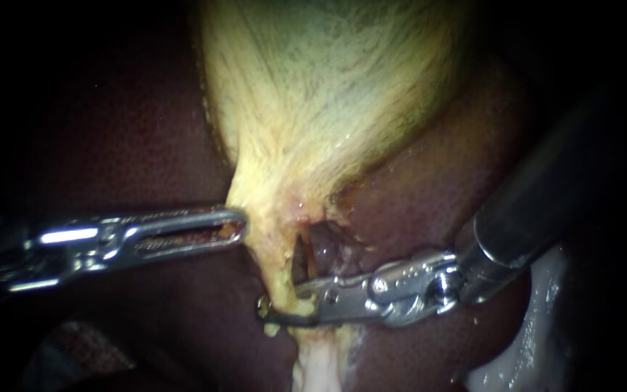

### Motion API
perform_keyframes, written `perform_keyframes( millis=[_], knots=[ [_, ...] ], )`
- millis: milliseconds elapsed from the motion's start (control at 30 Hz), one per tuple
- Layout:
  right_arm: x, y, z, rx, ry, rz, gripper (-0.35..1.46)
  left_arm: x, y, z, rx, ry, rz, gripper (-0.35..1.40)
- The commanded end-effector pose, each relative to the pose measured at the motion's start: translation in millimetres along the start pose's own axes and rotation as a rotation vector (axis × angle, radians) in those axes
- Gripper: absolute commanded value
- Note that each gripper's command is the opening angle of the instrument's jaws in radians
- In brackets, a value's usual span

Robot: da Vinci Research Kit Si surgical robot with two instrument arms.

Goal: Clipping second clip left tube

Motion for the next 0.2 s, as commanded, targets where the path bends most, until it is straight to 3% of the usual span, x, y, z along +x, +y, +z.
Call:
perform_keyframes(
  millis=[33,200],
  knots=[
    [0.0,0.0,0.0,0.0,0.0,0.002,-0.35,0.0,0.0,0.0,0.001,0.0,-0.001,-0.35],
    [0.0,0.0,0.0,0.0,0.0,0.002,-0.35,0.0,0.2,0.1,0.002,0.0,-0.001,-0.35]
  ],
)
